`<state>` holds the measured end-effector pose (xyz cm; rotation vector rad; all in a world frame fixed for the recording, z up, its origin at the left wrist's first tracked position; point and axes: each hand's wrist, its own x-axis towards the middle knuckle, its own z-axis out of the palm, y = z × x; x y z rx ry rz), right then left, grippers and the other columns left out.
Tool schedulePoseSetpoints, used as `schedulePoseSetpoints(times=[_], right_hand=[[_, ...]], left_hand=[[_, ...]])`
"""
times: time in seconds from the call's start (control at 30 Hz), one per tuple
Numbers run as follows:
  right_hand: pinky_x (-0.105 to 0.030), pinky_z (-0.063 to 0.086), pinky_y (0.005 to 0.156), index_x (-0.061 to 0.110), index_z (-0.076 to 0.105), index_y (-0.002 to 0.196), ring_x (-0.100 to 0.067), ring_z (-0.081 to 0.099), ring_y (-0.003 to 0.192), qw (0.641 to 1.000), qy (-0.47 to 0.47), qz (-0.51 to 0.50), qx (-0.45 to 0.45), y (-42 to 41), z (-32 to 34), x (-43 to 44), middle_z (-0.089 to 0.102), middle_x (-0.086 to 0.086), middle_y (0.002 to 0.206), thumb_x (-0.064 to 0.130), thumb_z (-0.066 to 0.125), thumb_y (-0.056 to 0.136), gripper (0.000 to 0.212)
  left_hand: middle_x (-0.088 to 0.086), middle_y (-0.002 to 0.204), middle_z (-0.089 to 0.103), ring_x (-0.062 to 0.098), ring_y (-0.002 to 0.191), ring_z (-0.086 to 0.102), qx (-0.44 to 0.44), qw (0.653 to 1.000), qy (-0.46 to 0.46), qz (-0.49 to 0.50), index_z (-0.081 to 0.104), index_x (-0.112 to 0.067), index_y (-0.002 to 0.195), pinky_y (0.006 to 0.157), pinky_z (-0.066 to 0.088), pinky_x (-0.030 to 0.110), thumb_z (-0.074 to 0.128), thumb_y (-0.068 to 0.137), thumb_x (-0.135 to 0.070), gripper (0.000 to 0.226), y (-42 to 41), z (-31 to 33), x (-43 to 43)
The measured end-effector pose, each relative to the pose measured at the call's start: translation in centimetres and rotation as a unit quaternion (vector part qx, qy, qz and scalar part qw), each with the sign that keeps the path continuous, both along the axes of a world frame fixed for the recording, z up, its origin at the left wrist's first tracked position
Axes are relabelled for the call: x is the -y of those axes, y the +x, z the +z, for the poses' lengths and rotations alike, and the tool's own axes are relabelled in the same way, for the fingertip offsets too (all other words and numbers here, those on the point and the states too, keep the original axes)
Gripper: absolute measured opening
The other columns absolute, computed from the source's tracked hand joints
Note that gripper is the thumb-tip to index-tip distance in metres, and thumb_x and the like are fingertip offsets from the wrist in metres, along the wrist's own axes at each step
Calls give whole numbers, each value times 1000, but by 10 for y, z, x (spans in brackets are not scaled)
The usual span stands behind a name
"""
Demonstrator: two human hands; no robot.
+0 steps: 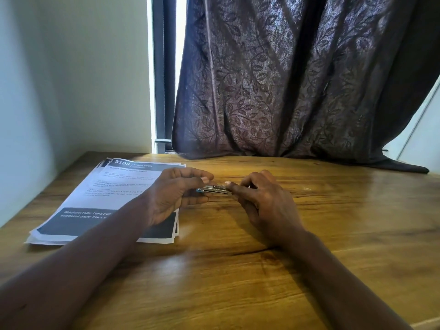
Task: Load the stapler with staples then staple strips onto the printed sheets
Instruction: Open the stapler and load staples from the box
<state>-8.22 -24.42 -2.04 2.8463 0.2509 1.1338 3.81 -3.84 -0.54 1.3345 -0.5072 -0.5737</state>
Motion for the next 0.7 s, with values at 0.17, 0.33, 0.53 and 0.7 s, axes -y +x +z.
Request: schedulePoseSetpoints(times=[0.17,0.33,0.53,0.7], right_hand=[[-31,48,57,26,68,126,-17,54,91,1000,5,-4,20,-1,-2,1,64,2,103,39,47,100,36],[-24,51,69,25,70,120,-4,59,81,984,175,-16,-2,0,-2,-1,69,10,97,50,68,90,38],[-27,59,76,22,71,116,-16,71,86,788,595,144,-66,4,-2,-2,76,-12,96,15,88,72,48],[-28,58,87,12,72,118,-20,72,101,677,703,205,-72,9,-5,-8,76,-14,112,10,85,64,55]], left_hand=[[14,92,77,20,80,74,19,999,38,-7,77,-4,106,76,64,34,80,77,-11,30,0,1,-1],[16,90,78,20,78,75,27,998,-7,58,77,-6,106,73,65,30,75,87,-2,19,2,5,0],[18,91,77,18,73,75,44,981,-48,184,74,-11,106,66,64,26,79,85,-6,22,5,1,3],[15,89,78,18,72,76,65,974,-56,209,74,-13,99,67,64,28,82,81,-11,19,2,-4,4]])
